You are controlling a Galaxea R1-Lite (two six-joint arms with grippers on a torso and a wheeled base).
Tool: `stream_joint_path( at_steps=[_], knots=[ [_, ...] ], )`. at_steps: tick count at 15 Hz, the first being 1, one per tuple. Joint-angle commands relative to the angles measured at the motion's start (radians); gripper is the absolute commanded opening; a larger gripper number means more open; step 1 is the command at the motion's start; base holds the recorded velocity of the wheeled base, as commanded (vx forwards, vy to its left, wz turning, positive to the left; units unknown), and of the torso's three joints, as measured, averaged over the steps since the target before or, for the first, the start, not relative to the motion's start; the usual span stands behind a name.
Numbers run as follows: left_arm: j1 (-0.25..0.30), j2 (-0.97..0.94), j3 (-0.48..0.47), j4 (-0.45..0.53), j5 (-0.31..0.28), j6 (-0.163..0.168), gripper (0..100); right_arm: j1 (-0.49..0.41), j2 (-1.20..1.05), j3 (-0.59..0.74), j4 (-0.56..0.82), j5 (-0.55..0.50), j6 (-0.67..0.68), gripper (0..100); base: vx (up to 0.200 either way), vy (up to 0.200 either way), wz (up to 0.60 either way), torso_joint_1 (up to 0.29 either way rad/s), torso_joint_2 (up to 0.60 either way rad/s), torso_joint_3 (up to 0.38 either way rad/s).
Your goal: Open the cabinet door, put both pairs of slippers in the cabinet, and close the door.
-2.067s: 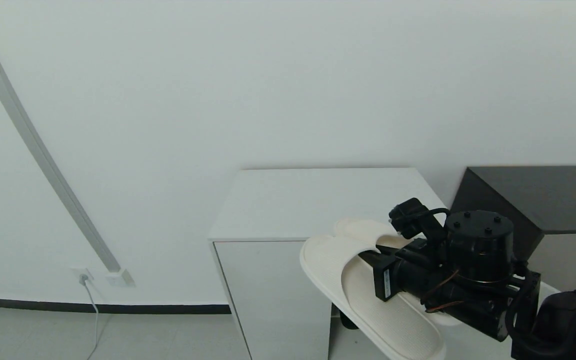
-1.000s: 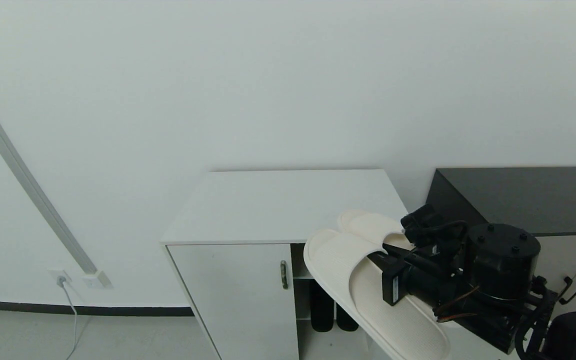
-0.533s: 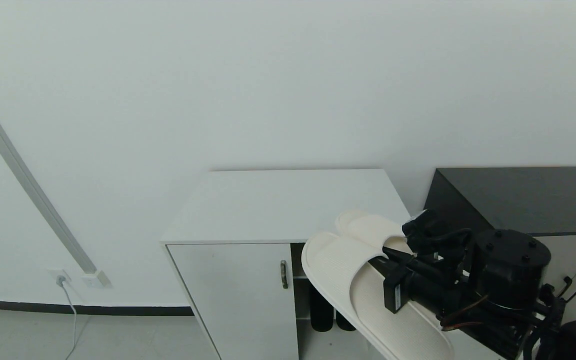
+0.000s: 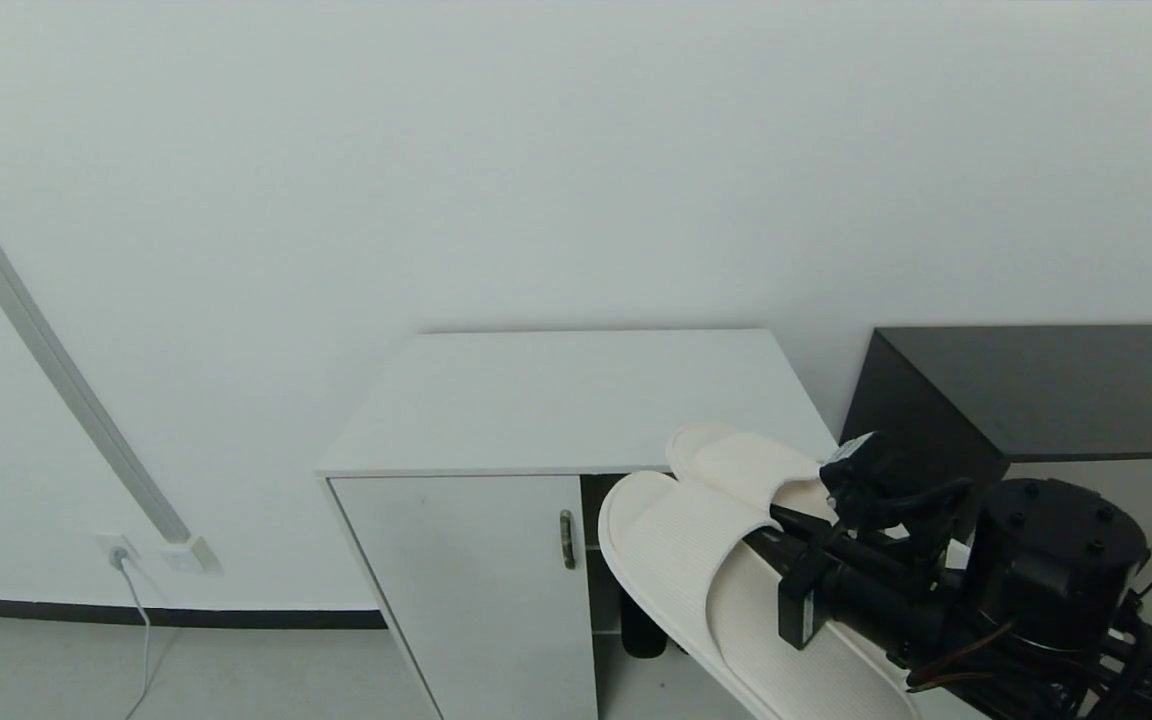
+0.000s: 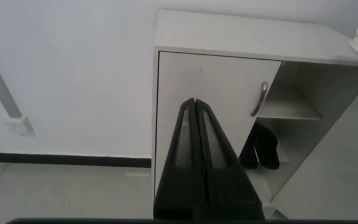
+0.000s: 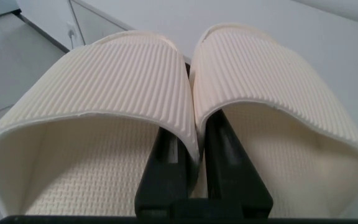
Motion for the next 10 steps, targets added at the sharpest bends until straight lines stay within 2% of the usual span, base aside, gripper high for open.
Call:
stream_joint_path(
  at_steps=[1, 4, 10],
  knots=[
    [0.0, 0.001, 0.0, 0.0, 0.002, 0.0, 0, 0.007, 0.004, 0.004, -0.002, 0.01, 0.0, 0, 0.0, 0.0, 0.0, -0.149, 0.36, 0.203],
    [0.0, 0.001, 0.0, 0.0, 0.002, 0.0, 0, 0.008, 0.006, 0.01, -0.001, 0.013, 0.001, 0, 0.0, 0.0, 0.0, -0.185, 0.42, 0.24],
    [0.0, 0.001, 0.0, 0.0, 0.002, 0.0, 0, 0.007, 0.035, 0.013, -0.025, 0.013, 0.003, 0, 0.0, 0.0, 0.0, -0.229, 0.55, 0.316]
  ],
)
